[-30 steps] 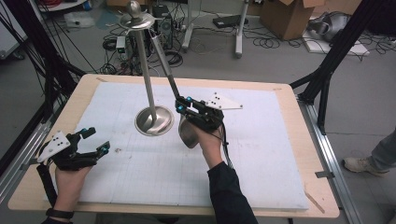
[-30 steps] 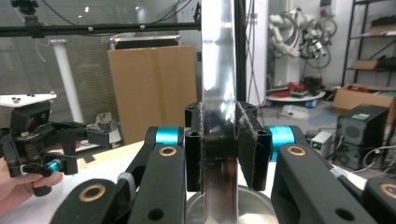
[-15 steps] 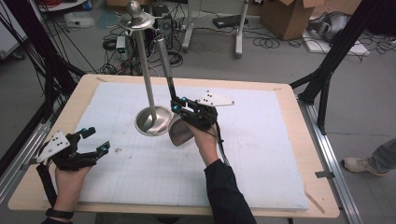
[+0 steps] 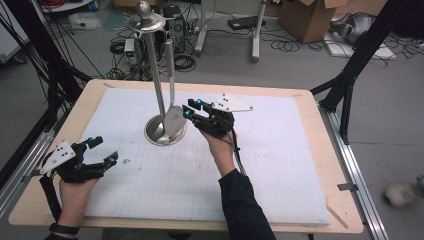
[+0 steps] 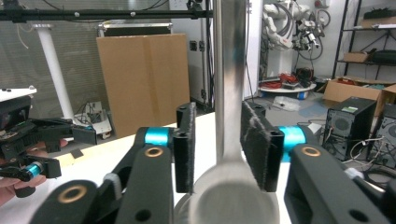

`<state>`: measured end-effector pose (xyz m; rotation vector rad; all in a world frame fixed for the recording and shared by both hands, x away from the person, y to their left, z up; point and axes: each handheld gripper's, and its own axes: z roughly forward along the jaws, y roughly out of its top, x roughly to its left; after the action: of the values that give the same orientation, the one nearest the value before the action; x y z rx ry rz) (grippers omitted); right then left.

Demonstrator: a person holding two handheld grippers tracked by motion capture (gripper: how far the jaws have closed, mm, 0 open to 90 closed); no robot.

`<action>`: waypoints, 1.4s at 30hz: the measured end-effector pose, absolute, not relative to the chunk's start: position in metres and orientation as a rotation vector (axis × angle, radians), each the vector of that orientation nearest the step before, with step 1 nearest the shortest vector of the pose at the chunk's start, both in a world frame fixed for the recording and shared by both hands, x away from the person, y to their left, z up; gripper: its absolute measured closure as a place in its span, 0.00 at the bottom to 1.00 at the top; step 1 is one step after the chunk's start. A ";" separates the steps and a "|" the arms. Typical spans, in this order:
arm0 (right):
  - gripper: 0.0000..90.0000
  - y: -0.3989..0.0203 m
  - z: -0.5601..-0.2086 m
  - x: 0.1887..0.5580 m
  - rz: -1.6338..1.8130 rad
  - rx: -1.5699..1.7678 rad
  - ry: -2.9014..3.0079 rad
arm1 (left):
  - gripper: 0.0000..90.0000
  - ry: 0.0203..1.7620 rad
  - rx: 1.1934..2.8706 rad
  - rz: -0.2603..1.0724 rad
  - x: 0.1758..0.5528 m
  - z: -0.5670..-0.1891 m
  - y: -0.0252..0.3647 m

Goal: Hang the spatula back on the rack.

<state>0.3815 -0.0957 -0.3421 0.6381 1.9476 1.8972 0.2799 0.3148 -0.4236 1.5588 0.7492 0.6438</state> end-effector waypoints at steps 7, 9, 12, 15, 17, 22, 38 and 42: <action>0.61 -0.104 -0.339 0.376 1.820 0.636 1.962 | 0.20 0.755 1.557 0.643 0.280 -0.423 0.318; 0.60 -0.110 -0.338 0.373 1.799 0.639 1.968 | 0.20 0.755 1.558 0.643 0.280 -0.423 0.318; 0.55 -0.119 -0.337 0.367 1.766 0.639 1.973 | 0.20 0.755 1.560 0.642 0.280 -0.423 0.318; 0.51 -0.131 -0.339 0.359 1.734 0.651 1.964 | 0.20 0.757 1.564 0.640 0.281 -0.423 0.318; 0.49 -0.138 -0.340 0.354 1.722 0.664 1.958 | 0.20 0.759 1.568 0.638 0.281 -0.424 0.318; 0.42 -0.164 -0.346 0.344 1.684 0.709 1.943 | 0.19 0.761 1.581 0.640 0.283 -0.425 0.317; 0.23 -0.236 -0.376 0.307 1.574 0.877 1.868 | 0.18 0.773 1.596 0.643 0.289 -0.427 0.317; 0.18 -0.254 -0.387 0.299 1.543 0.931 1.851 | 0.18 0.781 1.592 0.644 0.290 -0.427 0.319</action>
<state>0.2986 -0.2536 -0.3867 0.9307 1.8512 1.5428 0.2903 0.3190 -0.4268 1.5916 0.7805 0.6444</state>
